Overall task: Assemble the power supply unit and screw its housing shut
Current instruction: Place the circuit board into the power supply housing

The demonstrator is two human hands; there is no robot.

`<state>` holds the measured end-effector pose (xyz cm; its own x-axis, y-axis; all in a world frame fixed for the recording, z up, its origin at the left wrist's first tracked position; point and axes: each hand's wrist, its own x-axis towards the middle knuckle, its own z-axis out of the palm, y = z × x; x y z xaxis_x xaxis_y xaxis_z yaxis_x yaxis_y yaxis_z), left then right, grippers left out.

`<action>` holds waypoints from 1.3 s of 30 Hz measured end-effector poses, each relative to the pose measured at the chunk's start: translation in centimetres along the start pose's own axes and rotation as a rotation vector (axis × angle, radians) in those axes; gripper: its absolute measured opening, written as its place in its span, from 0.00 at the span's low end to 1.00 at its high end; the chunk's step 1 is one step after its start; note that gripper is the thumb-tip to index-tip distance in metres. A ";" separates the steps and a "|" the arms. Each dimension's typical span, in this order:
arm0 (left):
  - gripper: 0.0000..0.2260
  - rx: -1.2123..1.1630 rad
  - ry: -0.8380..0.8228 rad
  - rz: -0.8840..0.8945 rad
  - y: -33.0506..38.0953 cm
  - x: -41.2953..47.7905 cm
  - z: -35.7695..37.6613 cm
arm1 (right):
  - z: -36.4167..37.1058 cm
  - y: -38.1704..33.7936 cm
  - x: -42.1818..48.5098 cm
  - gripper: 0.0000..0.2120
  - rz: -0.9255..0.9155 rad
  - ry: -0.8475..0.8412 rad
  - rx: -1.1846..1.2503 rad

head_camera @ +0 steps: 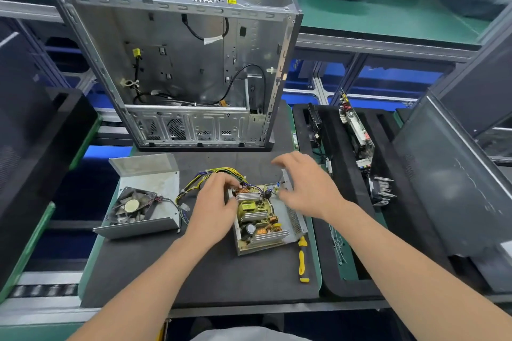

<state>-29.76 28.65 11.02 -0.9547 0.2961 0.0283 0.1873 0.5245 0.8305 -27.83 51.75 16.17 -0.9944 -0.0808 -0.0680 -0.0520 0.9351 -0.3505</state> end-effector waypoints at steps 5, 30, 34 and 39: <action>0.15 -0.048 0.071 -0.017 0.0 0.1 0.1 | 1.4 -2.8 -0.8 0.57 -0.271 -0.393 -0.168; 0.16 -0.129 -0.098 -0.249 -1.1 -0.5 0.3 | 5.0 -3.4 -1.3 0.58 -0.224 -0.267 -0.361; 0.16 -0.150 -0.095 -0.262 -1.1 -0.5 0.2 | 5.6 -4.0 -1.3 0.58 -0.203 -0.274 -0.325; 0.16 -0.173 -0.095 -0.271 -1.3 -0.6 0.3 | 5.1 -3.4 -1.4 0.58 -0.231 -0.309 -0.273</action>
<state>-29.39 28.04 9.71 -0.9373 0.2413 -0.2516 -0.1203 0.4535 0.8831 -25.83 46.89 12.71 -0.8822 -0.3579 -0.3061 -0.3325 0.9336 -0.1333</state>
